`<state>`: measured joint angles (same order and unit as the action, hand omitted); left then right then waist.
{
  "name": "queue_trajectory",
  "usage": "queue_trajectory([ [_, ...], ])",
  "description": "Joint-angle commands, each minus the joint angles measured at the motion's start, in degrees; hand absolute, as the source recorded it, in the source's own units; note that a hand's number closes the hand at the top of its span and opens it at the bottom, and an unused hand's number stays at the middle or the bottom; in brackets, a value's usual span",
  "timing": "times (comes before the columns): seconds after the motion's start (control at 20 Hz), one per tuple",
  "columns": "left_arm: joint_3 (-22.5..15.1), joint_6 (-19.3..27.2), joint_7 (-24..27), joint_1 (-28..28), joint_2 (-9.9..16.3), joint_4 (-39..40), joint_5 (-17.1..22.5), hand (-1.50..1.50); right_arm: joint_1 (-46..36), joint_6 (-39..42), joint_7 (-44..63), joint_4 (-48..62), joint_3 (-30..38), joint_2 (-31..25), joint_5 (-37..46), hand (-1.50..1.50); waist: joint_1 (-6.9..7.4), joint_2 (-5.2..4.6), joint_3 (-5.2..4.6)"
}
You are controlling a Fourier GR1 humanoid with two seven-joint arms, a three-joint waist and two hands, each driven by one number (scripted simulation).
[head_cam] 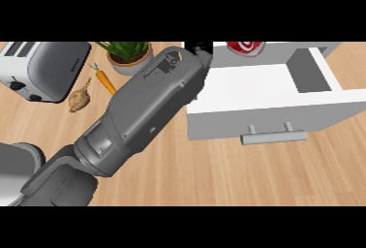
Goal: Pick up the can, place it into the drawer and close the drawer
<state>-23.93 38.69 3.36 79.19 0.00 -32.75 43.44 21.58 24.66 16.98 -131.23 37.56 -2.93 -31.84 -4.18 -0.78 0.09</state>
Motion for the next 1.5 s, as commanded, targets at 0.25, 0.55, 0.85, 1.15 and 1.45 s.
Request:
queue_trajectory([
  [0.25, -5.32, 0.05, 3.15, 0.54, 0.0, 6.58, 3.98, -1.5, 0.08, -0.32, 0.79, -2.55, -0.8, 1.63, 0.57, -1.5, -0.39, -0.25, -0.02],
  [0.55, -9.78, 5.37, 4.32, -0.79, 0.0, 5.19, 7.64, -1.5, 0.07, 1.55, -0.23, -0.49, -0.63, 1.48, 0.77, -1.5, -1.2, -0.22, 0.04],
  [0.85, -11.24, 5.61, 6.08, -2.18, 0.0, 5.44, 9.99, -1.5, 0.03, 0.46, 0.36, -2.65, -1.24, 2.72, 3.47, -1.5, -0.37, -0.08, 0.0],
  [1.15, -10.39, 5.52, 7.48, 1.05, 0.0, 8.04, 12.99, -1.5, -2.05, 1.4, -1.01, -1.46, -1.06, 1.4, 3.67, -1.5, -1.26, -0.45, 0.03],
  [1.45, -10.27, 5.29, 10.59, 0.23, 0.0, 4.6, 15.18, -1.5, -7.21, 3.66, -6.06, -6.35, 0.53, -5.4, 13.85, -1.5, -0.4, -0.49, -0.04],
])
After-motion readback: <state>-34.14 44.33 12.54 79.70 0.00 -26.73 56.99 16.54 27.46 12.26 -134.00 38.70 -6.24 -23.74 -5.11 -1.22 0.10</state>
